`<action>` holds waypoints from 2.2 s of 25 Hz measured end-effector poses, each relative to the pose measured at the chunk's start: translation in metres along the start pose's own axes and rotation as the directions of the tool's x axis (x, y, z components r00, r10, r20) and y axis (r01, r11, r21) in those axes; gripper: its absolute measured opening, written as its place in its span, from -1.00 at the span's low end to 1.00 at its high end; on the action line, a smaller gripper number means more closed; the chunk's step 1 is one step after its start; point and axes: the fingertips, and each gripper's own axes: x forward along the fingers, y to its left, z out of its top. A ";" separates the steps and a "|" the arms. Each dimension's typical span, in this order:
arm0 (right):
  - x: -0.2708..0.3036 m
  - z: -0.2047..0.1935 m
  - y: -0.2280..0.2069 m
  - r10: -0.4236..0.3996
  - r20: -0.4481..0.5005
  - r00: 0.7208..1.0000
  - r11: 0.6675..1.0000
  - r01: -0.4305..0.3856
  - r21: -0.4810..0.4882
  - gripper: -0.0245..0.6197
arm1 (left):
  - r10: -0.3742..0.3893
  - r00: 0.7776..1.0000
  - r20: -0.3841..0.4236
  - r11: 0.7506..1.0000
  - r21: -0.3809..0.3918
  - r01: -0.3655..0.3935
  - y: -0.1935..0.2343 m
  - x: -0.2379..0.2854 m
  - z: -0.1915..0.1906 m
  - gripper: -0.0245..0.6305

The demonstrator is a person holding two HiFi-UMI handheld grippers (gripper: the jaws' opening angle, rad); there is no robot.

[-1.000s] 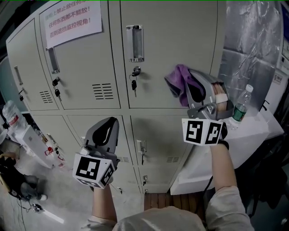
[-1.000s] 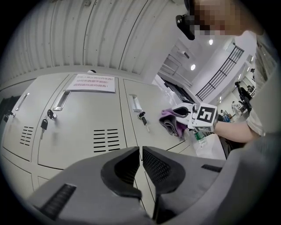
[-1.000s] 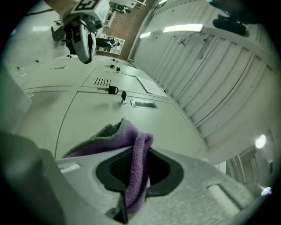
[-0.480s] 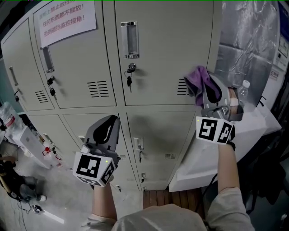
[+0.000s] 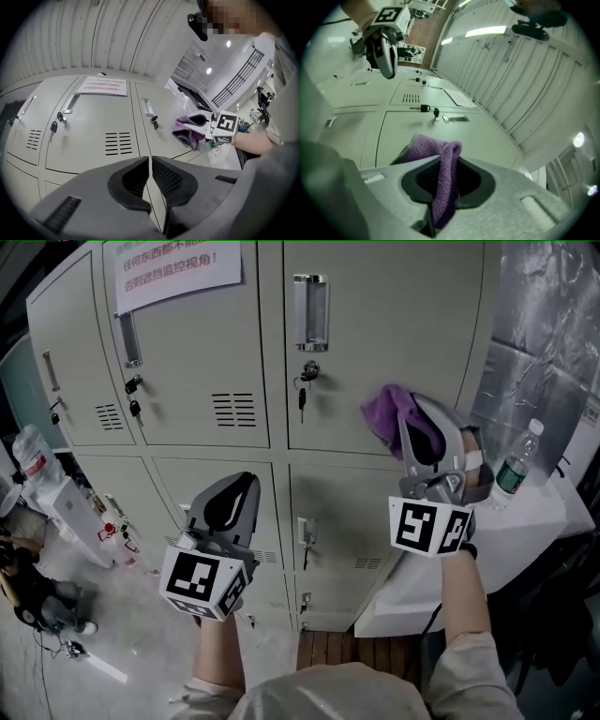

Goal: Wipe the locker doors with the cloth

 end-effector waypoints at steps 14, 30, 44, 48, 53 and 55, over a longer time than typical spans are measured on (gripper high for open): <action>0.045 0.110 0.093 0.225 0.113 0.968 0.958 -0.198 -0.206 -0.74 | 0.112 0.994 -0.017 0.994 0.017 -0.112 0.032 -0.030 0.000 -0.87; 0.007 0.011 0.046 0.139 -0.029 0.990 0.982 -0.142 -0.121 -0.75 | 0.004 1.000 0.002 1.000 -0.013 -0.004 -0.004 0.002 -0.006 -0.87; -0.025 -0.072 0.001 0.039 -0.195 0.980 0.998 -0.050 -0.047 -0.76 | -0.061 0.998 0.010 0.997 -0.037 0.061 -0.033 0.008 -0.009 -0.87; -0.032 -0.085 -0.003 0.012 -0.214 0.977 1.000 -0.016 -0.017 -0.77 | -0.060 0.998 0.014 0.997 -0.045 0.061 -0.036 0.005 -0.013 -0.87; -0.040 -0.098 -0.006 -0.006 -0.231 0.973 0.999 0.017 0.046 -0.77 | -0.059 0.998 0.017 0.996 -0.062 0.060 -0.043 -0.006 -0.017 -0.87; -0.041 -0.098 -0.007 -0.001 -0.219 0.976 0.996 0.021 0.088 -0.77 | -0.056 0.998 0.017 0.996 -0.071 0.057 -0.044 -0.011 -0.024 -0.87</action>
